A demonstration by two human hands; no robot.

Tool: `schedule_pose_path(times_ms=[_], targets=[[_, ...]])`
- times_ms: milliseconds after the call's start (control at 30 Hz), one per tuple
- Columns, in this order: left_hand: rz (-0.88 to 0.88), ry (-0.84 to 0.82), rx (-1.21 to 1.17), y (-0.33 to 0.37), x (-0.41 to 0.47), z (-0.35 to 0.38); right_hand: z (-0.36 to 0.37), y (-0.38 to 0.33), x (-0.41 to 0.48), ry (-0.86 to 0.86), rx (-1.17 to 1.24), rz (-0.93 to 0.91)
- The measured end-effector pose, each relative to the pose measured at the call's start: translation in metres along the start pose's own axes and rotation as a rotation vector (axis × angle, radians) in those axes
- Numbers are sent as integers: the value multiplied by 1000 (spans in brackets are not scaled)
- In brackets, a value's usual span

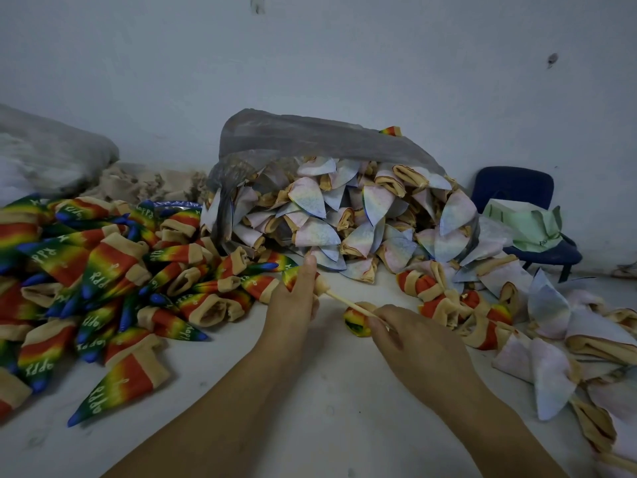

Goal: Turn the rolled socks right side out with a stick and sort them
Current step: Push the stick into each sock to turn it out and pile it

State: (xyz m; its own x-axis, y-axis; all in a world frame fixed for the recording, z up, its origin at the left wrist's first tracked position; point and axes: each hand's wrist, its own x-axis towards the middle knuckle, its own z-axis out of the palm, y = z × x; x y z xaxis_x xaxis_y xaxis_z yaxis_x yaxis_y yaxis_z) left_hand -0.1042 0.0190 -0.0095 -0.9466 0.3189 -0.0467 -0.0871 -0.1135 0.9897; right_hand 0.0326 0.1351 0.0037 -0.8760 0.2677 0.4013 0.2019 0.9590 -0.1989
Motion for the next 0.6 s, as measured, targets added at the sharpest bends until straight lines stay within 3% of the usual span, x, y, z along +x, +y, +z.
schedule_pose_path(times_ms=[67,333,467,600], targets=[[-15,-3,-69,-1,2,-2,1,0,0,-6,5,-29],[-87,-332,-252,1,-3,0,-2,5,2,-27,89,-109],[-93,-232,-204,5,-6,6,-1,1,1,-31,139,-72],[-12,-125,-147,8,-6,13,17,-20,-2,14,292,101]])
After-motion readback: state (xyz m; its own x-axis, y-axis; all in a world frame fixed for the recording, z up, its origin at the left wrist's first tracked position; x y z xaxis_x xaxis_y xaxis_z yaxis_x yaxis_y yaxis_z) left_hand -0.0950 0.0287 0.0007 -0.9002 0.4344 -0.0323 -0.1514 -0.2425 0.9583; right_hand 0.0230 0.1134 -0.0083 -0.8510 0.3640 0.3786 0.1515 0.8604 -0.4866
